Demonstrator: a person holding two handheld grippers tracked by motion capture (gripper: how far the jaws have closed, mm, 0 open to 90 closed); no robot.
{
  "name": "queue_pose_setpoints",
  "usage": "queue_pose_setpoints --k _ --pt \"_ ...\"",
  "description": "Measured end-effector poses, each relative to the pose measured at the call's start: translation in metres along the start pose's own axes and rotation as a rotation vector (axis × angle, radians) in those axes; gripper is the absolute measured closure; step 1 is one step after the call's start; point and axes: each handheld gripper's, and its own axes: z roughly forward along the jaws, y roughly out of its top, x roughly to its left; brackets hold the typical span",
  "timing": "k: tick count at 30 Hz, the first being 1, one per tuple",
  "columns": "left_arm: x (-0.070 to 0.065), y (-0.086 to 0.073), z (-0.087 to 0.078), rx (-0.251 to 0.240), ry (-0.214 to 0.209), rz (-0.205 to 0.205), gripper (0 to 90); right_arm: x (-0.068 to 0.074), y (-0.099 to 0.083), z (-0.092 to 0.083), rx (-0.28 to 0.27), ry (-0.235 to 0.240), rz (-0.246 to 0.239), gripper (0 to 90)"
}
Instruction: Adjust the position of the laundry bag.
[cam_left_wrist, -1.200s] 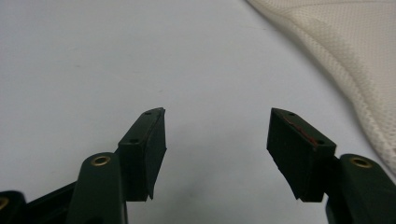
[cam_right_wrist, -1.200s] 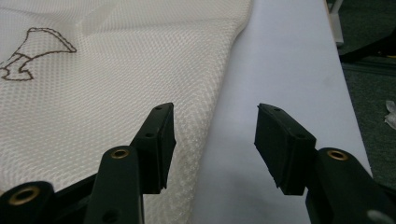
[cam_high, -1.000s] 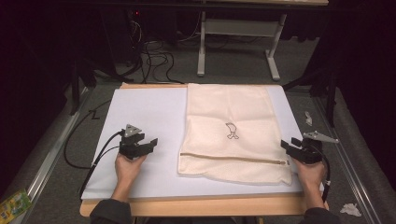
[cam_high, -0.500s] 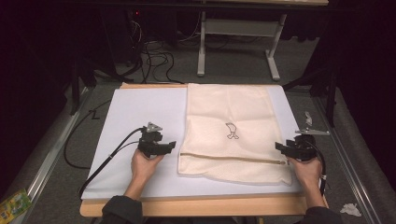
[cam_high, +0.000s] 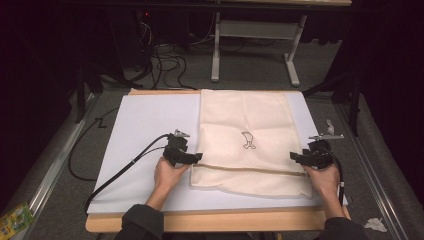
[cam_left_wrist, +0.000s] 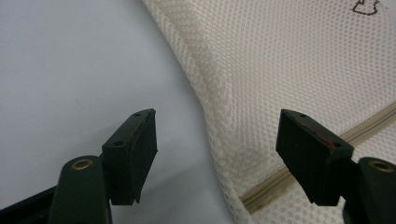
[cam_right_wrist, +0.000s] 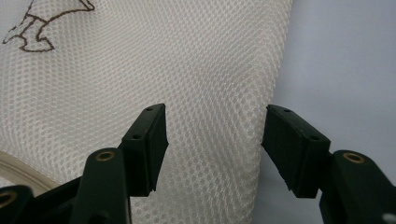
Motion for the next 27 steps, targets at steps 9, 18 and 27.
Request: queue_pose_setpoints --k 9,18,27 --pt "-0.006 0.009 0.012 0.03 -0.005 0.002 34.5 -0.001 0.005 0.004 0.05 -0.018 0.021 40.8" --pt "-0.006 0.013 0.024 0.066 -0.014 -0.01 38.6 -0.003 0.012 0.006 0.138 -0.031 0.04 40.1" --pt "-0.007 0.019 0.029 0.074 -0.013 -0.002 54.4 -0.002 0.015 0.013 0.207 -0.01 0.046 62.9"
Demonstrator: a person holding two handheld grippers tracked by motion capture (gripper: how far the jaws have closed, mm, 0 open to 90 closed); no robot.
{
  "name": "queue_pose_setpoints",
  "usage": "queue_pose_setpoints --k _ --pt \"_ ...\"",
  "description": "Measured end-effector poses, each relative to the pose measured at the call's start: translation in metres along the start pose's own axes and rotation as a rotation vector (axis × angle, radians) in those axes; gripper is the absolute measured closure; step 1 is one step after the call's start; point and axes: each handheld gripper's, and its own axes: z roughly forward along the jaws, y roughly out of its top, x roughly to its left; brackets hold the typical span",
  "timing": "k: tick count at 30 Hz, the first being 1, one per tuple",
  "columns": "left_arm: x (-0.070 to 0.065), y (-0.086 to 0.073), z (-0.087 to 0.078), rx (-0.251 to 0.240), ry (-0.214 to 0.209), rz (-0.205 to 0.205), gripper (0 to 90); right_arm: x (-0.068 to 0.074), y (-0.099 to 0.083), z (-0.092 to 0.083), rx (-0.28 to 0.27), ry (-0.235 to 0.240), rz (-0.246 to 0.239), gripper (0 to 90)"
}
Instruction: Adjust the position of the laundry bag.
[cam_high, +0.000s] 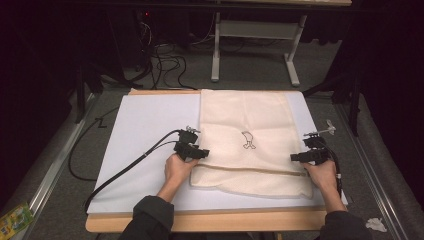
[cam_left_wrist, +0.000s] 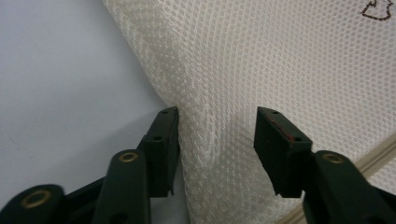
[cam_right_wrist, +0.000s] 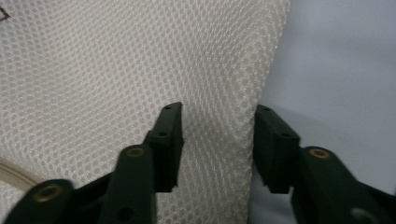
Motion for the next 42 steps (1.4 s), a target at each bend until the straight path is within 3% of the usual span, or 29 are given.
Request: queue_pose_setpoints --k 4,6,9,31,42 --pt "0.001 0.0 -0.001 0.001 0.004 0.02 72.4 -0.002 0.0 -0.001 -0.005 -0.003 -0.018 80.1" --pt "0.001 0.0 -0.002 -0.006 0.001 0.023 80.4 -0.002 0.001 -0.002 -0.007 0.008 -0.03 84.1" --pt "0.0 0.001 -0.004 -0.017 0.001 0.029 85.1 0.0 0.001 -0.002 -0.01 0.012 -0.043 87.1" --pt "0.008 0.004 -0.035 -0.076 0.054 0.069 86.7 0.017 0.009 -0.004 -0.077 0.063 -0.092 88.7" --pt "0.03 -0.008 -0.053 -0.097 0.076 0.027 86.7 0.037 0.015 0.006 -0.084 0.109 -0.121 88.7"
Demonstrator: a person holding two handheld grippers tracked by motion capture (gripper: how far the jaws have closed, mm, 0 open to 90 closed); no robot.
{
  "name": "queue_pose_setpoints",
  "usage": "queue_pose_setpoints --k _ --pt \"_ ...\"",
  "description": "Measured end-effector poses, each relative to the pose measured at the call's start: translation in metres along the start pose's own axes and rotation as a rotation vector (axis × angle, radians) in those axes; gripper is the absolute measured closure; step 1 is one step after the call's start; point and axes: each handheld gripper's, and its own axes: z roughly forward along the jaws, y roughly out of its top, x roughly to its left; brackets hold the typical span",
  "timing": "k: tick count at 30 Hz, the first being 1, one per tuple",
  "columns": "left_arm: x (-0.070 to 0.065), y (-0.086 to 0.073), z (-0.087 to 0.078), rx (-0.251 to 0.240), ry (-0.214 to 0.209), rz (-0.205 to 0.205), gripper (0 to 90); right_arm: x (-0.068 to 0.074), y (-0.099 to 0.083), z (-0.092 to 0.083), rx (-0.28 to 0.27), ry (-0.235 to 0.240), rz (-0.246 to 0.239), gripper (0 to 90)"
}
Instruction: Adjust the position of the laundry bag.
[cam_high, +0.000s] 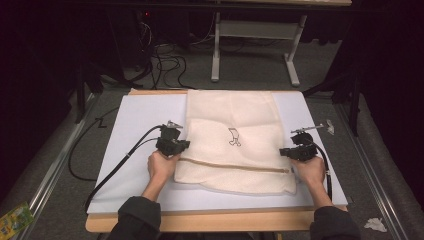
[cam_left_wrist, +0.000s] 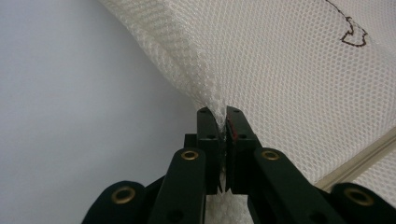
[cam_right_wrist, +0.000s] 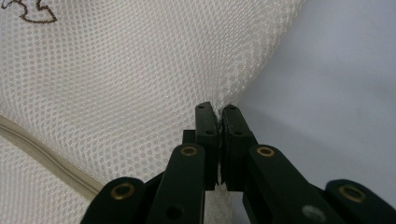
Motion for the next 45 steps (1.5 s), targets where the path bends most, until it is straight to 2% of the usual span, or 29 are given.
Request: queue_pose_setpoints --k 8,14,29,30,32,42,45 --pt "0.013 -0.007 -0.014 -0.021 0.011 -0.026 86.7 0.018 0.011 0.004 -0.007 0.014 -0.042 88.8" --pt "0.023 -0.014 -0.022 -0.025 0.03 -0.038 86.6 0.027 0.015 0.01 -0.013 0.05 -0.045 88.7" --pt "0.039 -0.026 -0.038 -0.026 0.078 -0.062 85.8 0.05 0.021 0.015 -0.03 0.094 -0.075 88.6" --pt "0.041 -0.029 -0.04 -0.025 0.087 -0.07 85.7 0.054 0.022 0.016 -0.039 0.11 -0.075 88.6" --pt "0.044 -0.033 -0.041 -0.023 0.093 -0.07 85.6 0.058 0.023 0.018 -0.035 0.112 -0.085 88.6" --pt "0.044 -0.04 -0.043 -0.013 0.116 -0.069 84.1 0.065 0.02 0.022 -0.027 0.116 -0.079 88.4" --pt "0.045 -0.042 -0.044 -0.011 0.12 -0.066 83.6 0.069 0.02 0.021 -0.027 0.11 -0.093 88.2"
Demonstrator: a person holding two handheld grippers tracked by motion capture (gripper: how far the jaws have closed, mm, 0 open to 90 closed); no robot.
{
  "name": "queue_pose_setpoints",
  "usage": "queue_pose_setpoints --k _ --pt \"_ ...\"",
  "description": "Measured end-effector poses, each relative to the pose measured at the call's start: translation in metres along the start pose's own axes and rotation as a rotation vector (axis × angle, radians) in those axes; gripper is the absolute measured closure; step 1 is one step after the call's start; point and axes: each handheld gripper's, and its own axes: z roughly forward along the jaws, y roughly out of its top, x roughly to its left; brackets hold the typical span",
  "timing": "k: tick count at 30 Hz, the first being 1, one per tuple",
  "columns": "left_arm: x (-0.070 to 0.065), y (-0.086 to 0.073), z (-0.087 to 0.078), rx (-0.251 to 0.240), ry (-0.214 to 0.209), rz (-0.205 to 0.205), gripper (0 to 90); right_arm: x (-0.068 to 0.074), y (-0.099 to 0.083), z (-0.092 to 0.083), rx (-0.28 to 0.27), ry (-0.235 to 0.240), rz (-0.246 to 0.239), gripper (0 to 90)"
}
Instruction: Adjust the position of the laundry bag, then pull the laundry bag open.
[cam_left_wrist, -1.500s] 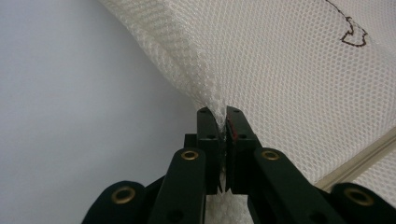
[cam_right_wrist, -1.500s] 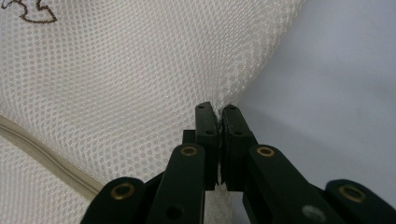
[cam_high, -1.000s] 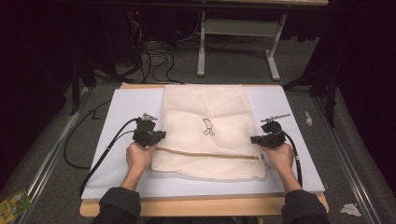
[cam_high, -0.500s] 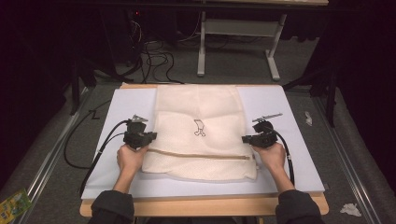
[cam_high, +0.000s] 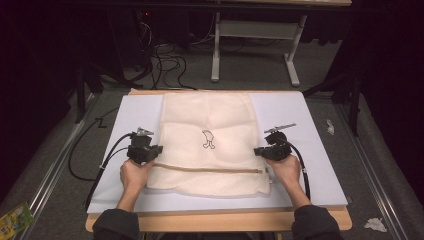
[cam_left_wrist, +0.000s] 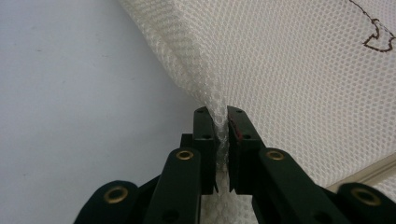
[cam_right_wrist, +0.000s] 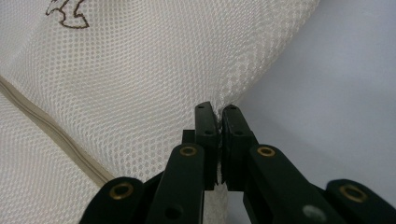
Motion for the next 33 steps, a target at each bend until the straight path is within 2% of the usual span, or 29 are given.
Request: queue_pose_setpoints --k 6,14,15,18,20,21,23,28,33 --pt "0.001 -0.004 0.003 0.005 0.0 -0.005 81.0 -0.003 -0.002 0.004 0.0 0.002 0.009 87.2" --pt "0.001 -0.006 0.003 0.0 0.014 -0.011 72.9 -0.005 -0.005 0.007 0.001 -0.005 0.007 83.8" --pt "0.002 -0.007 0.003 -0.007 0.02 -0.006 69.2 -0.005 -0.006 0.007 -0.008 -0.01 0.008 81.2" --pt "0.002 -0.007 0.001 -0.017 0.027 -0.008 65.4 -0.005 -0.007 0.007 -0.014 -0.013 0.01 77.6" --pt "0.002 -0.008 -0.002 -0.035 0.034 -0.012 59.4 -0.005 -0.008 0.007 -0.023 -0.024 0.017 71.4" --pt "0.001 -0.008 -0.003 -0.045 0.034 -0.013 59.4 -0.005 -0.008 0.007 -0.023 -0.024 0.017 71.4" --pt "-0.002 -0.009 -0.006 -0.064 0.03 -0.001 57.8 -0.005 -0.008 0.002 -0.043 -0.037 0.008 66.9" --pt "-0.007 -0.012 -0.007 -0.078 0.018 0.022 55.5 -0.006 -0.01 -0.004 -0.062 -0.054 0.01 62.5" --pt "-0.017 -0.017 -0.009 -0.093 -0.004 0.047 52.5 -0.008 -0.017 -0.012 -0.088 -0.048 0.027 57.9"
